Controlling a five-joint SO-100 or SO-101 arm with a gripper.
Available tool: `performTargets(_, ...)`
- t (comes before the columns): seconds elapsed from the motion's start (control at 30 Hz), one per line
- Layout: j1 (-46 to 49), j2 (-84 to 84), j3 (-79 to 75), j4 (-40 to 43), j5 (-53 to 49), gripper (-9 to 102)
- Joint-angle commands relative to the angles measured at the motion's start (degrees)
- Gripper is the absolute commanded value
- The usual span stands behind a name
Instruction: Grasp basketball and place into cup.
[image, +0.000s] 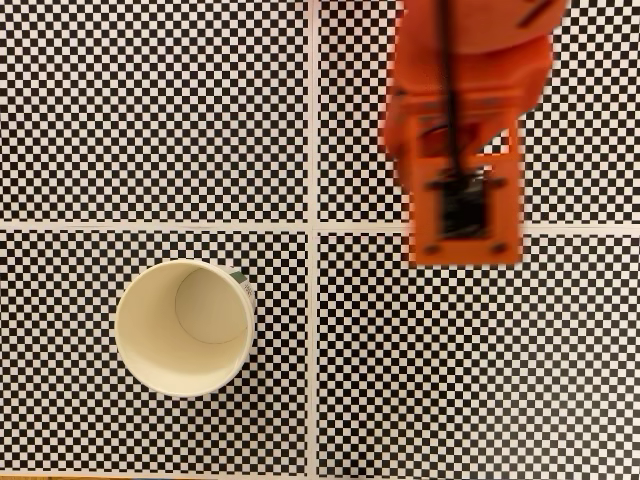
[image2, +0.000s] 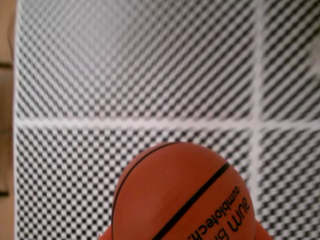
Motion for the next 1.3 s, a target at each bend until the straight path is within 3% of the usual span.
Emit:
performTargets(0.0,5.2,-2.5,-13.1,4.1,-2.9,14)
performTargets(0.6,20.4,-30.0,-47.5,6.2,-4.7,14)
performTargets(0.97,27.3,-44.8,-62.4,6.5,-4.6,13)
performTargets(1.27,32.3,-46.7,-66.8,7.6,-6.2,13)
